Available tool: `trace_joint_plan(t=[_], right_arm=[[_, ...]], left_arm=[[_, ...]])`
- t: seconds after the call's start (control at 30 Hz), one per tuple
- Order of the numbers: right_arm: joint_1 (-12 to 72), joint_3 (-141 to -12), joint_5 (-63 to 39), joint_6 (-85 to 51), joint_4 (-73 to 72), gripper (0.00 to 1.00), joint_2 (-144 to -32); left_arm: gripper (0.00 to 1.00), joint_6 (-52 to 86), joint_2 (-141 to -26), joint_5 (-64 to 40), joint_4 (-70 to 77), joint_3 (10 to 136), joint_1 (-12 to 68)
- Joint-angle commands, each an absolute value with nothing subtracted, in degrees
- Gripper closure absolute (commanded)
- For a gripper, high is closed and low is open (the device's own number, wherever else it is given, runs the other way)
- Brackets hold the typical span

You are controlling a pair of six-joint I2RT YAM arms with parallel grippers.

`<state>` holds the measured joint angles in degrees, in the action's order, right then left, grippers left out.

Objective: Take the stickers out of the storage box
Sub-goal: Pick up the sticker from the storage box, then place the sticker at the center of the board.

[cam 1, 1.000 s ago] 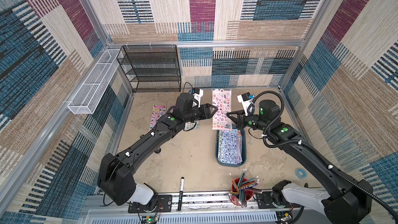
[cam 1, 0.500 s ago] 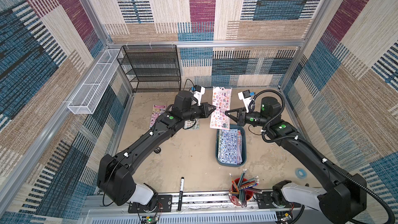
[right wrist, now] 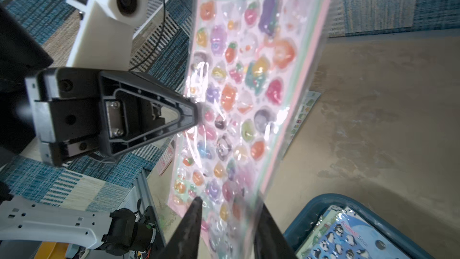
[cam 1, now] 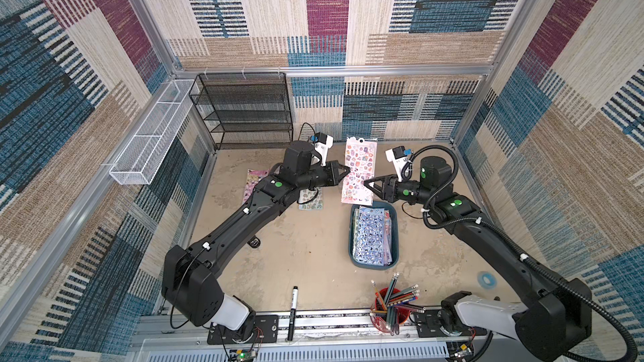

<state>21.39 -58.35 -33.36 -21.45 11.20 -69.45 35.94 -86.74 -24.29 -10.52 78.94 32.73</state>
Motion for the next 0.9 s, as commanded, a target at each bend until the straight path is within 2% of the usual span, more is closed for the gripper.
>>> trace_joint_plan(t=[0.0, 0.07, 0.13, 0.3, 0.43, 0.87], right_arm=[[21.4, -59.1, -23.6, -19.3, 17.3, 0.59, -69.7], [21.4, -58.8, -21.0, -18.9, 18.6, 0.56, -69.3], [21.4, -58.2, -19.1, -18.7, 19.7, 0.58, -68.8], [21.3, -56.9, -16.8, -18.3, 21.8, 0.78, -68.0], [21.4, -55.9, -16.0, -18.3, 23.0, 0.88, -68.3], [21.4, -53.1, -15.6, -19.9, 23.5, 0.91, -68.4]], left_arm=[[1.00, 34.0, -88.4, -23.0, -15.5, 80.4, 31.8], [1.00, 33.5, -89.7, -22.2, -17.5, 81.0, 31.3], [1.00, 32.6, -91.0, -20.3, -20.1, 81.7, 30.7], [1.00, 30.6, -94.4, -17.9, -23.4, 83.9, 29.9], [1.00, 29.8, -97.4, -16.7, -24.4, 85.0, 29.8], [1.00, 28.1, -110.2, -14.4, -26.3, 90.5, 29.5]])
